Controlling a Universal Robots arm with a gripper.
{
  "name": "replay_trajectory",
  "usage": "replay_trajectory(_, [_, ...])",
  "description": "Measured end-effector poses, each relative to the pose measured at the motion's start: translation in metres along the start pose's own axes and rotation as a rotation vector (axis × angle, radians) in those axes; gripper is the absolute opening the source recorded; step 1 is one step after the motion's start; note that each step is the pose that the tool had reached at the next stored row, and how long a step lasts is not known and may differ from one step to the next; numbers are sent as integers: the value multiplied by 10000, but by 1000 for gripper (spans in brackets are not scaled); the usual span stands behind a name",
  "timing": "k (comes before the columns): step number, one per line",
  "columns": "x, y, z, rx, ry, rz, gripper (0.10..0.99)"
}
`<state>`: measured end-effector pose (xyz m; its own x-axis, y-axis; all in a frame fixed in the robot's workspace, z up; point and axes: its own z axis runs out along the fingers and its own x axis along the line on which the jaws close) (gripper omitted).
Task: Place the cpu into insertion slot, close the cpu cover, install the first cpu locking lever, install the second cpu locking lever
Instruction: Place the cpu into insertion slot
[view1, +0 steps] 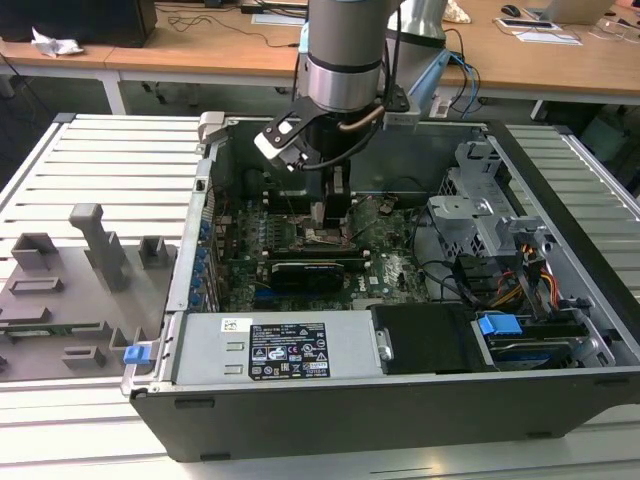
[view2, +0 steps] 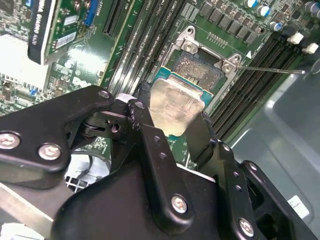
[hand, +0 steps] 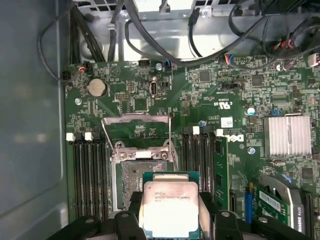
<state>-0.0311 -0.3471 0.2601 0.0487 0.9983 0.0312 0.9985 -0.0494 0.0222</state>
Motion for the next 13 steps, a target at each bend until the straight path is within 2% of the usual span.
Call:
replay_trajectory(5, [18,-14,104,-11,15,-616,525])
replay_trajectory(13, [30,-29,154,-33,15,-618,525])
